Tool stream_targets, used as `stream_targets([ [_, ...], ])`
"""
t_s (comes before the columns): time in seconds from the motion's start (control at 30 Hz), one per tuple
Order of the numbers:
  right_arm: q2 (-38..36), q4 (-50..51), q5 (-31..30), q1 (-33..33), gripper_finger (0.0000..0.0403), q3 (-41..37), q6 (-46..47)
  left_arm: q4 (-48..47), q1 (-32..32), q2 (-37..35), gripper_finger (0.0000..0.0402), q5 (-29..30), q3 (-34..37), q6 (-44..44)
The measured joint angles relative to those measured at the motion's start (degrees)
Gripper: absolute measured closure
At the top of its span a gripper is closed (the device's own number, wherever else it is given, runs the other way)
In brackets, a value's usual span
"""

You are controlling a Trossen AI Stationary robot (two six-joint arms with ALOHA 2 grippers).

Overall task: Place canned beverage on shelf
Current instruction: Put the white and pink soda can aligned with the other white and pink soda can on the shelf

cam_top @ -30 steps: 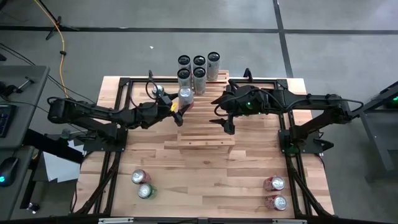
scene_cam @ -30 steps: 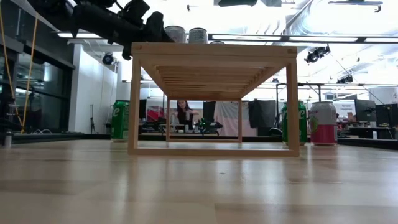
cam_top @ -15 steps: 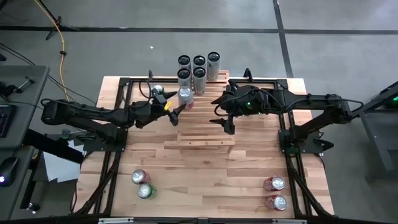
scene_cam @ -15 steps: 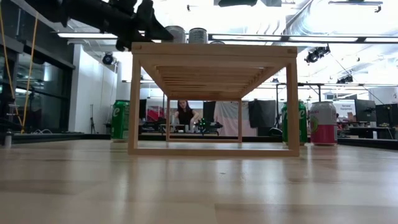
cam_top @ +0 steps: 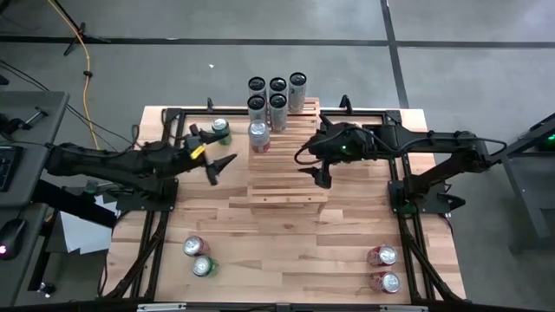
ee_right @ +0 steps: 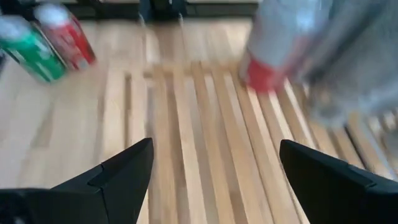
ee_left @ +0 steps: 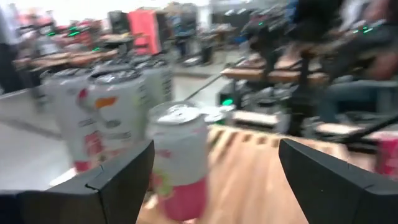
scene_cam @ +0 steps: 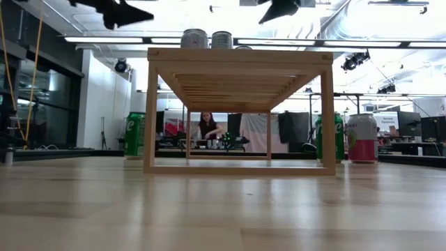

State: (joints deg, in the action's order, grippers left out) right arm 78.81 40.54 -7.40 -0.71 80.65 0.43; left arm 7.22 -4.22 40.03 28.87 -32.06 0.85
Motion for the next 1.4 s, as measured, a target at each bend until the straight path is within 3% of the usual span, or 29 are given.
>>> stream_targets([
  [0.13, -0.27, 5.87, -5.09, 0.00, 0.0068, -2.00, 4.80, 0.24, -1.17, -5.24, 0.0067, -2.68, 2.73, 0.47],
  [0.4, -7.62, 11.84, -20.13, -0.47, 0.0068, -15.78, 17.02, 1.36, -1.01, -13.00, 0.0067, -2.65, 5.74, 0.83],
  [0.5, -12.11, 13.55, -28.05, -2.86, 0.0068, -19.54, 25.70, 1.31, -1.08, -13.84, 0.0067, -2.87, 5.74, 0.71],
  [0.6, -15.08, 17.52, -35.09, -7.57, 0.0068, -21.91, 40.14, 1.24, -1.08, -13.86, 0.0067, -2.93, 5.74, -0.19],
  [0.77, -17.34, 18.85, -36.00, -17.51, 0.0068, -26.06, 51.68, 1.45, -1.08, -13.81, 0.0067, -3.04, 5.74, -0.59],
  [0.97, -17.29, 12.32, -35.90, -25.97, 0.0068, -33.24, 54.18, -0.05, -1.08, -13.81, 0.0067, -3.07, 5.74, -0.67],
  [1.4, -17.29, -0.70, -40.43, -31.93, 0.0068, -44.10, 61.68, -0.08, -1.08, -13.81, 0.0067, -3.07, 5.74, -0.67],
])
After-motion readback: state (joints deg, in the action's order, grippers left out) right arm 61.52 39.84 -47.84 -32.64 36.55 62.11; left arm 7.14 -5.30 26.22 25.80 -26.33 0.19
